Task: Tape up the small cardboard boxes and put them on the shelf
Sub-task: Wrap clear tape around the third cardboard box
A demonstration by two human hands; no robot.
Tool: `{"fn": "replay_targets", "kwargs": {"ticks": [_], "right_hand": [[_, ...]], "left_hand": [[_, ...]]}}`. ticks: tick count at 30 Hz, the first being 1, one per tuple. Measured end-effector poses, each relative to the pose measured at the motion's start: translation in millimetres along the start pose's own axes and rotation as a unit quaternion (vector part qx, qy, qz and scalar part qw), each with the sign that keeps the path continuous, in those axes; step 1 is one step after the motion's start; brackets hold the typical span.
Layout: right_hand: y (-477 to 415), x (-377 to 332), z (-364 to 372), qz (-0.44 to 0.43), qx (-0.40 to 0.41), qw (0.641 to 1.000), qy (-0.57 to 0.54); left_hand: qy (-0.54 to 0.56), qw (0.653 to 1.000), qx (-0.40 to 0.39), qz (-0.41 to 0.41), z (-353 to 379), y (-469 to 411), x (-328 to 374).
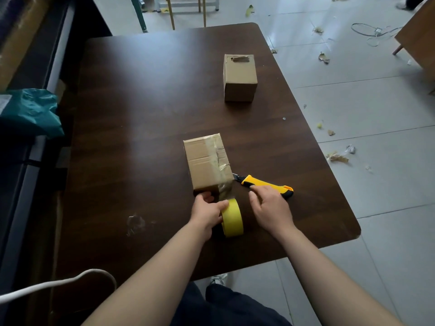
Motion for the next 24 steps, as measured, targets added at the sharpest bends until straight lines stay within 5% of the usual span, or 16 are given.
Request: {"fn": "replay_targets", "kwargs": {"ticks": [5,13,16,24], "right_hand": [[-28,28,-7,0.091,-0.079,0.983,0.142],[-35,34,-8,0.14,-0.124,0.976,0.111],[-21,28,-26,0.107,-0.09,0.99,0.024],[14,-4,-68,-0.036,-0.038,0.989,0.138]], "left_hand": [[-0.046,0.998,-0.048,-0.004,1,0,8],[-0.071,0.997,-0.035,0.005,-4,-7,2],[-0.092,0.995,-0.035,0.01,-3,-9,4],[-0.17,0.983,-0.007,0.065,-4,-12,8]]}}
Point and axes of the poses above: each hand's wrist, its own y-axis away from the middle knuckle, its own z-axis out of the palm, x = y × z, the point moved 2 cm from there along -y, towards the middle knuckle, and after that the axes turned 12 degrees about -x, right-handed, at the moved point
